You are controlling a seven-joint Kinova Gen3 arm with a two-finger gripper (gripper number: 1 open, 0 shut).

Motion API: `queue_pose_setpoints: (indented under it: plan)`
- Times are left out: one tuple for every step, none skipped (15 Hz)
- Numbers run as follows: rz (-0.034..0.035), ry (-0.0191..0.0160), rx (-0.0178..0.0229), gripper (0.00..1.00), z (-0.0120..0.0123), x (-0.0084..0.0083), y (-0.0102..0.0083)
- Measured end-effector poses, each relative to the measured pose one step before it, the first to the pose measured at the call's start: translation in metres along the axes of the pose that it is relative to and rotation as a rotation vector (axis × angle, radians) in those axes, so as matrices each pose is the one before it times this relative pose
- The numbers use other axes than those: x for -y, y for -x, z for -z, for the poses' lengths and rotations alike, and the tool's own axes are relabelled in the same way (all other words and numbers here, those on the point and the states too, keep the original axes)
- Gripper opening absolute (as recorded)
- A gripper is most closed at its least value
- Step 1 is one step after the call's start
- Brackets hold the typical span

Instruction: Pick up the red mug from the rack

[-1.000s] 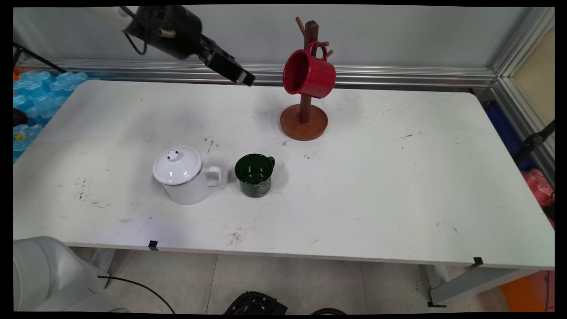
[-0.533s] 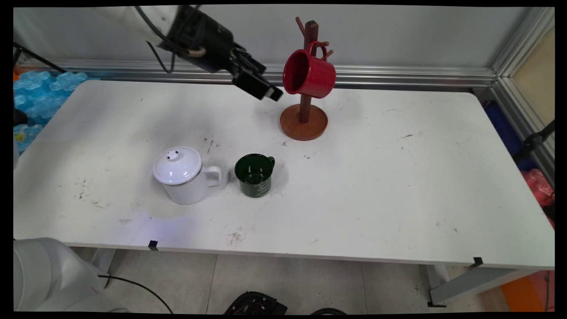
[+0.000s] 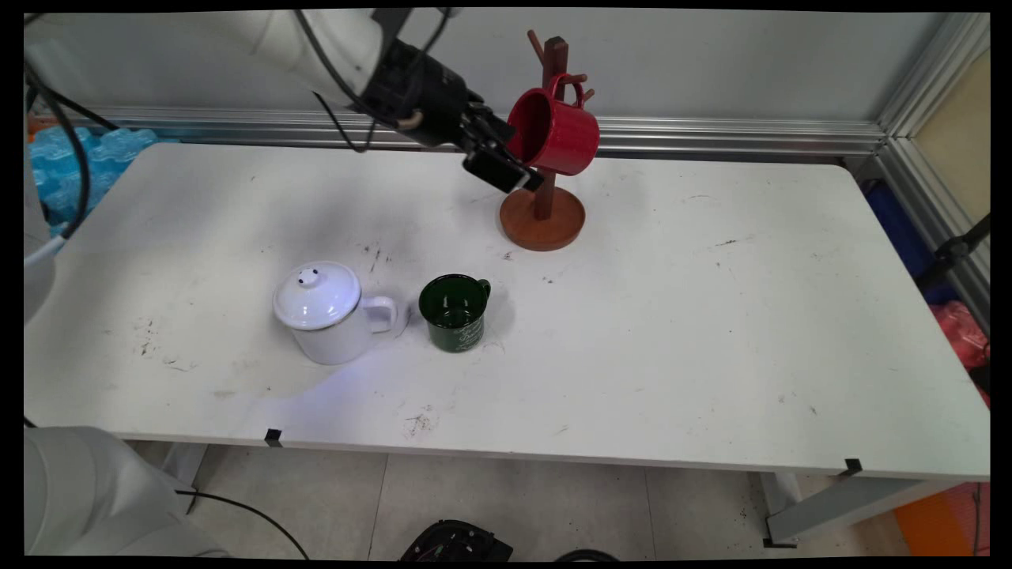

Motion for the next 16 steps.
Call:
queue_pose_setpoints:
  plan:
    - [-0.00074,-0.00207,-0.00339,1.0,-0.00496,0.00054,-0.00011]
    - [-0.00065,-0.00334,-0.00397,1.0,-0.00602,0.00074,-0.00002]
    - [-0.00017,-0.00341,-0.00448,1.0,-0.00691,0.00088,-0.00001]
    - [0.00126,-0.00391,-0.00458,1.0,-0.0063,0.00077,0.00015]
    - [0.00131,-0.00285,-0.00475,1.0,-0.0052,0.00067,-0.00005]
    - [0.00223,-0.00281,-0.00495,1.0,-0.00581,0.00077,-0.00009]
    - [0.00373,-0.00358,-0.00477,1.0,-0.00515,0.0006,0.00021]
    - [0.00223,-0.00229,-0.00384,1.0,-0.00422,0.00049,0.00011]
    - [0.00232,-0.00168,-0.00415,1.0,-0.00466,0.00041,0.00009]
    - [0.00218,-0.00127,-0.00418,1.0,-0.00429,0.00026,0.00016]
    - [0.00227,-0.00115,-0.00346,1.0,-0.00339,0.00021,0.00011]
    - [0.00245,-0.0021,-0.00383,1.0,-0.0037,0.00035,0.00005]
    - [0.00348,-0.00285,-0.00396,1.0,-0.00309,0.00055,0.00011]
    - [0.0036,-0.00308,-0.00382,1.0,-0.00287,0.0006,0.00005]
    - [0.00248,-0.00312,-0.0031,1.0,-0.00217,0.00059,0.00009]
    - [0.0015,-0.00201,-0.00204,1.0,-0.00133,0.0004,0.00006]
